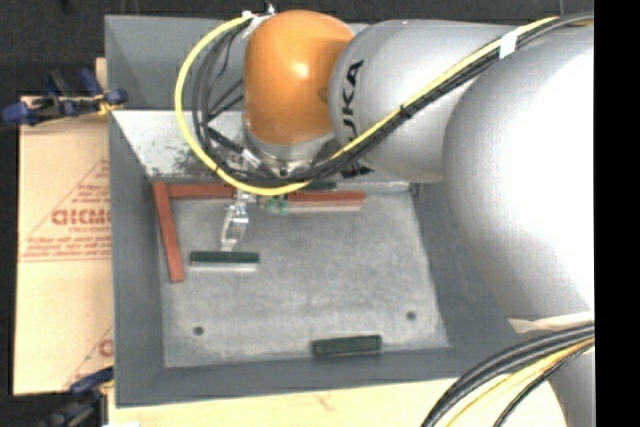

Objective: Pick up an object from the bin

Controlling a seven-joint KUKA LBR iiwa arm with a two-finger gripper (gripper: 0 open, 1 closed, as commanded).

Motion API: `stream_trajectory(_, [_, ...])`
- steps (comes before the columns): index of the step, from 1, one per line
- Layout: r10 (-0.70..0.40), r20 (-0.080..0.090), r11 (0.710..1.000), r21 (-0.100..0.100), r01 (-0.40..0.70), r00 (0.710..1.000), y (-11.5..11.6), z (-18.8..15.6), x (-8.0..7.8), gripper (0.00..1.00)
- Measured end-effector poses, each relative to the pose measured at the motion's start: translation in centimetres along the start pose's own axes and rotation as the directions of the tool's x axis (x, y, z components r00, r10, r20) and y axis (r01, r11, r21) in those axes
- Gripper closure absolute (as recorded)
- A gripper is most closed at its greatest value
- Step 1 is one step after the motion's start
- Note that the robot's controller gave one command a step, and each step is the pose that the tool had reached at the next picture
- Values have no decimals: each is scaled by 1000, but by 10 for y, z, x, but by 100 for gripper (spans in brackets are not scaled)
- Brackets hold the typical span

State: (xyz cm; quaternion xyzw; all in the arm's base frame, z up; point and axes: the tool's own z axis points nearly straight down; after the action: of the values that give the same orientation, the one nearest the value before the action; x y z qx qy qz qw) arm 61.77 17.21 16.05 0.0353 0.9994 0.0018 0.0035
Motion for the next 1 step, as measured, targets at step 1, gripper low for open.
stream_trajectory(1, [-64, -5, 998, 4, 64, 998, -12, 32, 3, 0])
